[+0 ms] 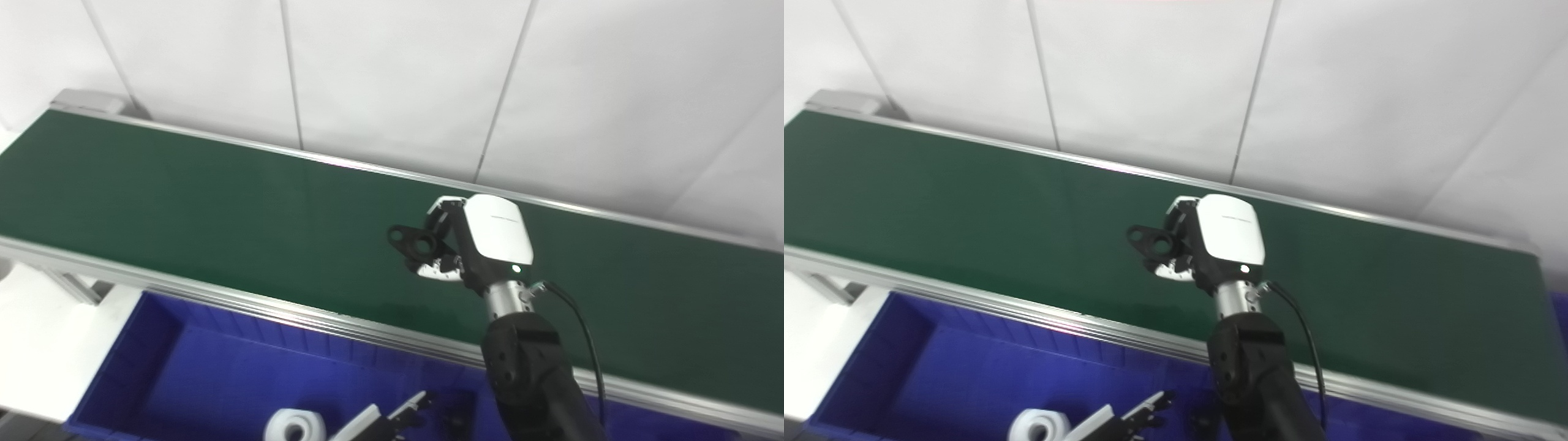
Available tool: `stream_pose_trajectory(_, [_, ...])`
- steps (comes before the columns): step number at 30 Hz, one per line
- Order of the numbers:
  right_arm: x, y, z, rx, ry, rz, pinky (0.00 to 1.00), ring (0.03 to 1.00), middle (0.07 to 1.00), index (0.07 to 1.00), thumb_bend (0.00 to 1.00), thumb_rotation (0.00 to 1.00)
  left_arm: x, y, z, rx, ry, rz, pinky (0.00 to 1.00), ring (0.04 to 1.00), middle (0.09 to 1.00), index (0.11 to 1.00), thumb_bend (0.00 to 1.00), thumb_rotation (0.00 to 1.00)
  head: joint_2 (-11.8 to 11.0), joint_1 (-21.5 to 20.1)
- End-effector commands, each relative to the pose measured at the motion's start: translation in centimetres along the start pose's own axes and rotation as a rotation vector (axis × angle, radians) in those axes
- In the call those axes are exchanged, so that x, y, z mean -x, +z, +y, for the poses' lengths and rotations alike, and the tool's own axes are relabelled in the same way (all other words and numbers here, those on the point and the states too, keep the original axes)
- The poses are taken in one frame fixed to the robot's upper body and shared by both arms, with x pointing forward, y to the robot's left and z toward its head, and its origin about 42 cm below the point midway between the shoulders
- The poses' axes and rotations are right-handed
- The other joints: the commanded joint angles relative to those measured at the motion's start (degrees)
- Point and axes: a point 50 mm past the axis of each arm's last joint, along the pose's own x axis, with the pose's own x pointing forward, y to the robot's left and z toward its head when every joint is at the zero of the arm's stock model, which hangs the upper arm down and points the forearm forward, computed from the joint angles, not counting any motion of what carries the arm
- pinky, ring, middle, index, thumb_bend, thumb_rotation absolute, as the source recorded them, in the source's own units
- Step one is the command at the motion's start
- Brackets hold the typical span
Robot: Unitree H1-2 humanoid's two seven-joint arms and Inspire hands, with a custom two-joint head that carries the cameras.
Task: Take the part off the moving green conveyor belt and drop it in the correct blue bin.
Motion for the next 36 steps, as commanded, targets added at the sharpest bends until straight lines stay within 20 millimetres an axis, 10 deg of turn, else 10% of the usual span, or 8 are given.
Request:
stream_pose_trajectory(1, [1.0,0.3,-2.0,0.023,-0.071,-0.004,0.11,0.162,0.25,0.487,0.5,0.13,0.0,2.1,0.5,0.032,0.006,-0.12,0.92,0.99,1.0,1.0,0.83,0.95,0.4,-1.5])
stream_pose_trajectory(15, [14.2,-2.3,-3.1,0.092,0.077,0.199,0.12,0.178,0.271,0.489,0.51,0.13,1.7,3.2,4.9,0.179,0.114,-0.143,0.95,0.997,0.979,1.0,0.88,0.95,4.8,-10.5])
stream_pose_trajectory(28, [16.9,-4.9,4.1,0.106,0.374,0.435,0.14,0.221,0.33,0.49,0.51,0.13,2.0,4.0,5.8,0.208,0.131,-0.145,0.96,0.989,0.968,1.0,0.82,0.92,6.5,-10.4])
stream_pose_trajectory(32, [16.8,-5.5,4.8,0.172,0.492,0.499,0.23,0.357,0.519,0.495,0.52,0.15,1.9,4.2,5.5,0.212,0.133,-0.148,0.96,0.983,0.967,1.0,0.82,0.92,6.7,-9.9])
stream_pose_trajectory(34, [16.9,-5.5,4.9,0.19,0.544,0.516,0.48,0.606,0.713,0.677,0.86,0.39,2.0,4.3,5.4,0.213,0.135,-0.148,0.95,0.979,0.964,1.0,0.82,0.92,6.8,-9.9])
stream_pose_trajectory(36, [16.9,-5.6,4.9,0.2,0.581,0.524,0.57,0.69,0.764,0.73,0.96,0.47,2.0,4.5,5.4,0.218,0.135,-0.15,0.94,0.979,0.965,1.0,0.81,0.91,6.7,-9.6])
